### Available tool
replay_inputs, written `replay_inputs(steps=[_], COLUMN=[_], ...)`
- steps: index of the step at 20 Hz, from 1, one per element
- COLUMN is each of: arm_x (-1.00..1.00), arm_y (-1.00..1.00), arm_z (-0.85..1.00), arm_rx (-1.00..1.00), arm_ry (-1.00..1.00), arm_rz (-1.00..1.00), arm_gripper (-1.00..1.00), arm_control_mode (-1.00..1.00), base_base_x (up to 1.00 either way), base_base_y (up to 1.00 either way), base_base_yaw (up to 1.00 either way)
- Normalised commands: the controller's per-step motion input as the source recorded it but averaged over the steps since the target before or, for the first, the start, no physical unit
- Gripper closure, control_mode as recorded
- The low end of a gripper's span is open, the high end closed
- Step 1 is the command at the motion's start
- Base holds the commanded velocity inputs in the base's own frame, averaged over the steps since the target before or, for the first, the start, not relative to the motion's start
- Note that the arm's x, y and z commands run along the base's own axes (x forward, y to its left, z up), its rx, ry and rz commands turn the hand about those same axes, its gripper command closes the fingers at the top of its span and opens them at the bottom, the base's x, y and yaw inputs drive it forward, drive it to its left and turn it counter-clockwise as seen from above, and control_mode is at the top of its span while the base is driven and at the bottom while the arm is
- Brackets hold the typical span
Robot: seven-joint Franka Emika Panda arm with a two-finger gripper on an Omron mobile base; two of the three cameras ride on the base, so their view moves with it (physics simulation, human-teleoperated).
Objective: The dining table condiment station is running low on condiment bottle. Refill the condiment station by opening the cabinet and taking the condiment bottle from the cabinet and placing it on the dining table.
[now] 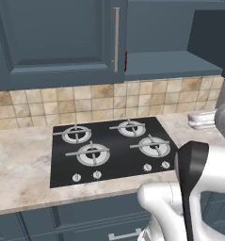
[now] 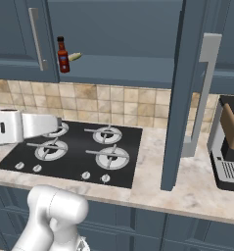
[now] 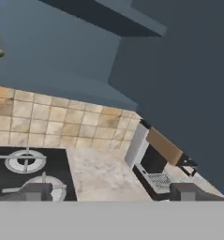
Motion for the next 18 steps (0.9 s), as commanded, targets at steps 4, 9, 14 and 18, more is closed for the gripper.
replay_inputs(steps=[4, 9, 14, 18], arm_x=[0.06, 0.07, 0.02, 0.03], arm_y=[0.74, 0.64, 0.48, 0.52], arm_z=[0.01, 0.37, 0.57, 0.46], arm_rx=[0.34, 0.24, 0.09, 0.0], arm_ry=[-0.16, -0.27, -0.39, -0.38], arm_rz=[0.08, 0.1, 0.11, 0.06], arm_gripper=[-1.0, -1.0, -1.0, -1.0], arm_control_mode=[-1.0, -1.0, -1.0, -1.0], base_base_x=[0.0, 0.0, 0.0, 0.0], base_base_y=[0.0, 0.0, 0.0, 0.0], base_base_yaw=[0.0, 0.0, 0.0, 0.0])
